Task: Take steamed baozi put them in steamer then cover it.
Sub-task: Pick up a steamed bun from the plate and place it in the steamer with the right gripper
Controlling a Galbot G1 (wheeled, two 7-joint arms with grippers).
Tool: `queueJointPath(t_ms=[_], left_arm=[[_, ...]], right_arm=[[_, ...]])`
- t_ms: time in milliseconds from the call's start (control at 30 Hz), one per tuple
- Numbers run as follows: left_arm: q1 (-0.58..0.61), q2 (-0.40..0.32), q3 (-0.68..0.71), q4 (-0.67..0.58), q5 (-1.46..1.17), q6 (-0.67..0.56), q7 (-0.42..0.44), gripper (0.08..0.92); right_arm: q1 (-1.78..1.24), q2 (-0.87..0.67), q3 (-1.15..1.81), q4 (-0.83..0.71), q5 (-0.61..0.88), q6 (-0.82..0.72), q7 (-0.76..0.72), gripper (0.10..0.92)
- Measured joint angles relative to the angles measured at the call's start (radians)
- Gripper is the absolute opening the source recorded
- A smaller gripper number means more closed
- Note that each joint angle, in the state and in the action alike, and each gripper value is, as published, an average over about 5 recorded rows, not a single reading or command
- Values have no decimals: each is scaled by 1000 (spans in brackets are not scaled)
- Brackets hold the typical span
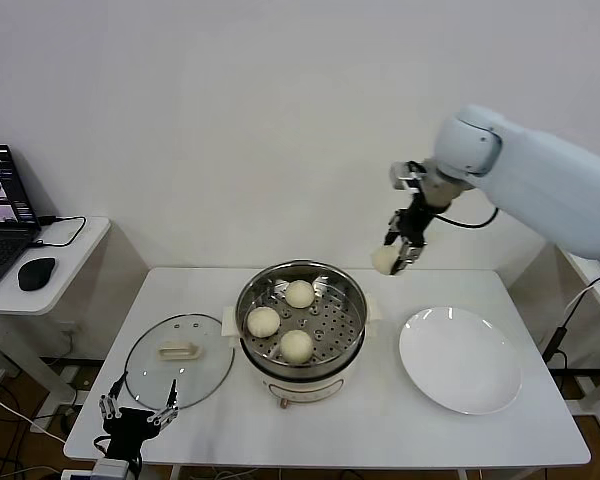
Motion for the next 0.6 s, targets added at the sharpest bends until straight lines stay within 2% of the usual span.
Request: queueJointPath(t_ms=[300,600], left_arm=[[-18,-1,1,-1,-8,1,2,823],[-34,8,-4,3,-18,5,4,823]], right_arm=[[22,129,-82,-26,75,-53,13,577],[-15,213,-112,-54,81,-86,35,577]])
